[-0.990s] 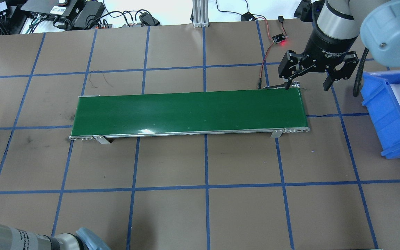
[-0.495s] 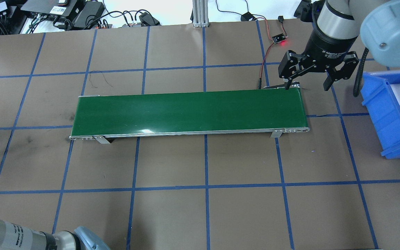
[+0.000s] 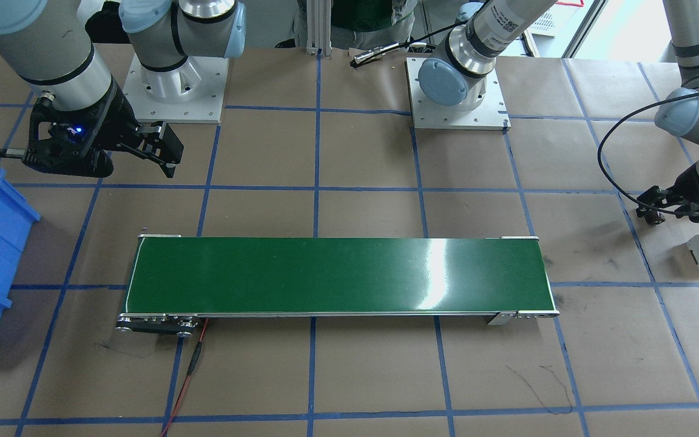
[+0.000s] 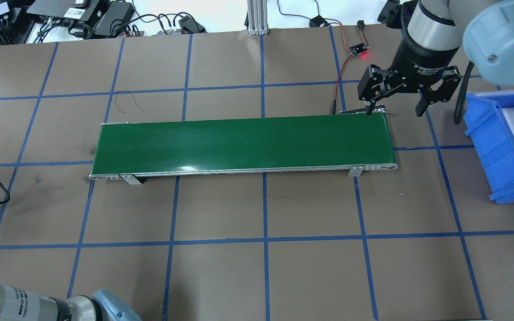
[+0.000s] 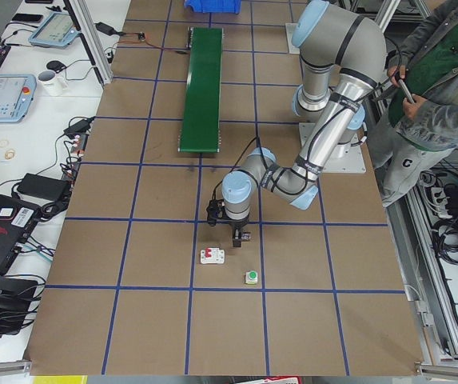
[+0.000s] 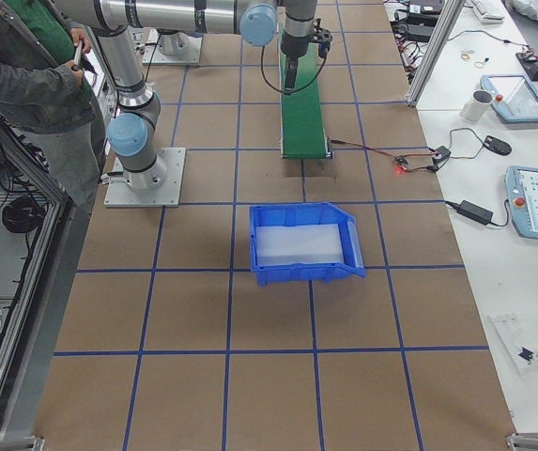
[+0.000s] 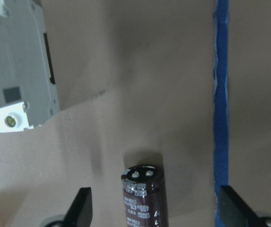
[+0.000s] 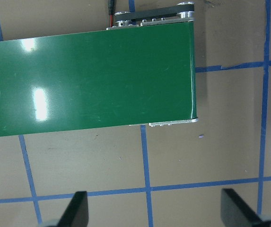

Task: Move capacitor from left to right
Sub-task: 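Close the left gripper on the brown capacitor and lift it, then carry the capacitor with the left gripper over the conveyor's near end, then lower the capacitor onto the green belt and open the left gripper, then raise the left gripper away while the right gripper moves to the belt's far end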

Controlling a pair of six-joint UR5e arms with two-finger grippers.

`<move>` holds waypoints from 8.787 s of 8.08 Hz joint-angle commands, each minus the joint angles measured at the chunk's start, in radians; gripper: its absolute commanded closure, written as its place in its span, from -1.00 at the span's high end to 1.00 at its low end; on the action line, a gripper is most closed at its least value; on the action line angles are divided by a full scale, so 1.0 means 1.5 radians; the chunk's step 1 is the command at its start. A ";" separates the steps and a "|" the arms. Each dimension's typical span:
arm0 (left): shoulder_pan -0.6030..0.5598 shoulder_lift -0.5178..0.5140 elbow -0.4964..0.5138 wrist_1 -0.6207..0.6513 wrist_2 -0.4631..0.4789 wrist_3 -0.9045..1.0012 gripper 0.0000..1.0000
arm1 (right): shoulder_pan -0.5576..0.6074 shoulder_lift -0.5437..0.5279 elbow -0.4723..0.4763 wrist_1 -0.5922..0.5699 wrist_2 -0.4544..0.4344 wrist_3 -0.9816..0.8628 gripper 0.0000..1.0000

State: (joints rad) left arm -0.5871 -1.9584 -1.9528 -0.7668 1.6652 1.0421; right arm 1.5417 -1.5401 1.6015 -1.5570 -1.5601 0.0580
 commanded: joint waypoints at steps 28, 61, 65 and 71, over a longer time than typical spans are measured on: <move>-0.478 0.214 -0.012 -0.251 0.132 -0.576 -1.00 | -0.002 0.000 -0.001 -0.002 -0.004 -0.002 1.00; -0.552 0.127 0.243 -0.298 -0.038 -0.644 1.00 | -0.003 0.000 0.000 -0.001 -0.009 -0.003 1.00; -0.533 0.148 0.247 -0.293 -0.030 -0.632 1.00 | -0.003 0.001 0.000 -0.002 -0.007 -0.003 1.00; -0.533 0.159 0.244 -0.267 -0.031 -0.631 1.00 | -0.006 0.032 0.031 -0.099 0.003 -0.053 1.00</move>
State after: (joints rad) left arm -1.3882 -1.7213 -1.5858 -1.1736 1.6207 0.0950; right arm 1.5343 -1.5100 1.6278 -1.6510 -1.5675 -0.0014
